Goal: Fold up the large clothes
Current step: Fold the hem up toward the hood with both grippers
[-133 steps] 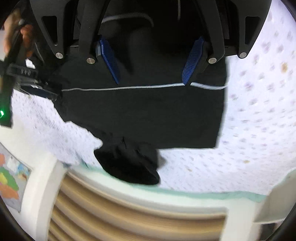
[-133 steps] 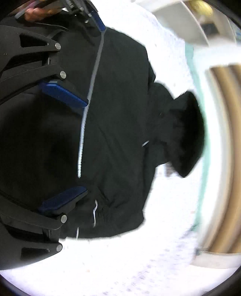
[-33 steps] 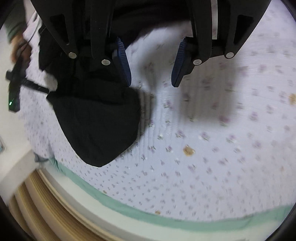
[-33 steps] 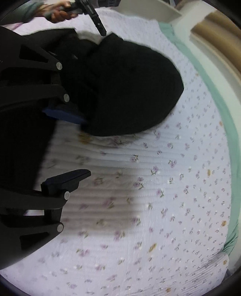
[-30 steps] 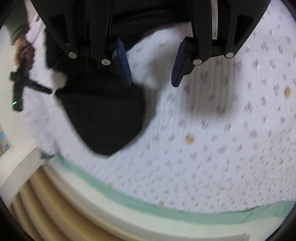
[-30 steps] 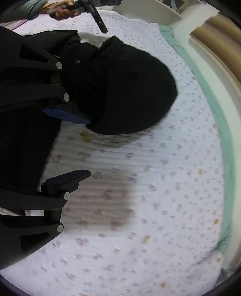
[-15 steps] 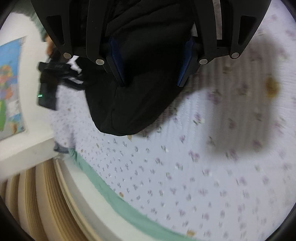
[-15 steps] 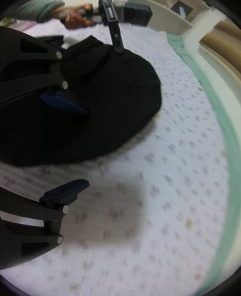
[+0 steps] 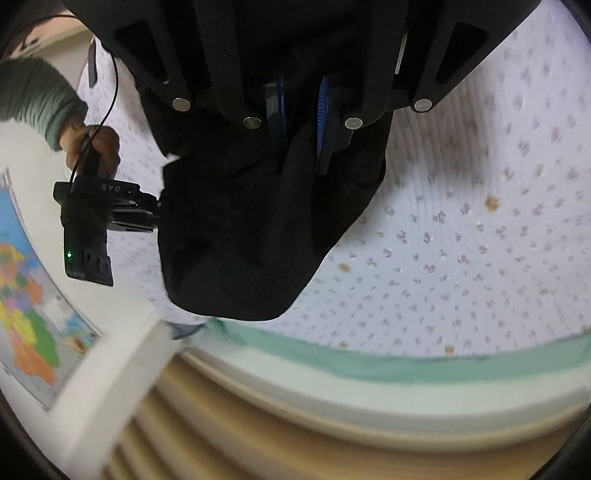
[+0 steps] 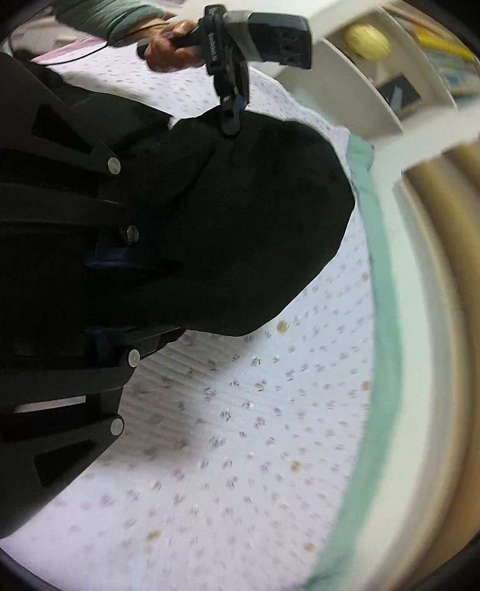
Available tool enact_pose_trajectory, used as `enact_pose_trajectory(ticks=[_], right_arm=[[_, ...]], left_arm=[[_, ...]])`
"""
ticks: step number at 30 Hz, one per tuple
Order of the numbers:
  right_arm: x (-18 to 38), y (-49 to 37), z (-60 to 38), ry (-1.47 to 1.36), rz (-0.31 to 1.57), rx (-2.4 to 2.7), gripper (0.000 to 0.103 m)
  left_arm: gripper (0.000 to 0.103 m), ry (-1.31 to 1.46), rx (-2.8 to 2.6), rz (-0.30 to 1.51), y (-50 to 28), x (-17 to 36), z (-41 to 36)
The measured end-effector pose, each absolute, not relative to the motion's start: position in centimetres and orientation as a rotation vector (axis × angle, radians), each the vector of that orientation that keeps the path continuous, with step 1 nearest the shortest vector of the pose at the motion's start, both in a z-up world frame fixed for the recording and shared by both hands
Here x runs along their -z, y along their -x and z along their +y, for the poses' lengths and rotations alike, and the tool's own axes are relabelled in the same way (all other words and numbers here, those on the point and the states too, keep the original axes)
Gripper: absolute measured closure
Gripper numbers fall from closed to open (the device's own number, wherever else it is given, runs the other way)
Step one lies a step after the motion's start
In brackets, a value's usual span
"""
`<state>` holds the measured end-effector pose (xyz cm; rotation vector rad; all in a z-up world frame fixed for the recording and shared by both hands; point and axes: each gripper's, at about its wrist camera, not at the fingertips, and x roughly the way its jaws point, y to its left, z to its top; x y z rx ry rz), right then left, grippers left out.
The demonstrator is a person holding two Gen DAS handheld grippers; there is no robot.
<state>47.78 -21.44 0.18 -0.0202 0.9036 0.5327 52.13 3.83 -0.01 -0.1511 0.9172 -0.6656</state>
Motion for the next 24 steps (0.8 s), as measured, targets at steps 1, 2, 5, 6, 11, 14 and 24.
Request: enact_pose_trajectory(ticks=[1, 2, 5, 6, 11, 14, 24], right_arm=[[-0.7, -46.7, -21.1, 0.032, 0.895, -0.529, 0.078], [-1.2, -44.4, -20.7, 0.051, 0.885, -0.522, 0.078], [-1.3, -39.7, -20.2, 0.062, 0.882, -0.504, 0.078], [-0.9, -38.0, -20.0, 0.073, 0.891, -0.492, 0.078], [1.5, -31.3, -19.3, 0.063, 0.944, -0.462, 0.078], [4.1, -28.5, -18.8, 0.090, 1.011, -0.441, 0.078], [6.3, -25.0, -21.0, -0.026, 1.184, -0.400, 0.071]], left_arm=[[0.091, 0.147, 0.665, 0.914, -50.6, -0.5, 4.2], [0.091, 0.147, 0.661, 0.915, -49.0, -0.9, 4.2], [0.091, 0.146, 0.636, 0.932, -44.2, -0.9, 4.5], [0.091, 0.160, 0.625, 0.941, -42.8, -0.6, 4.5], [0.090, 0.238, 0.574, 1.019, -35.5, 2.3, 5.3], [0.087, 0.248, 0.547, 1.115, -32.4, 5.1, 5.4], [0.087, 0.252, 0.369, 1.196, -26.5, 5.9, 7.8]])
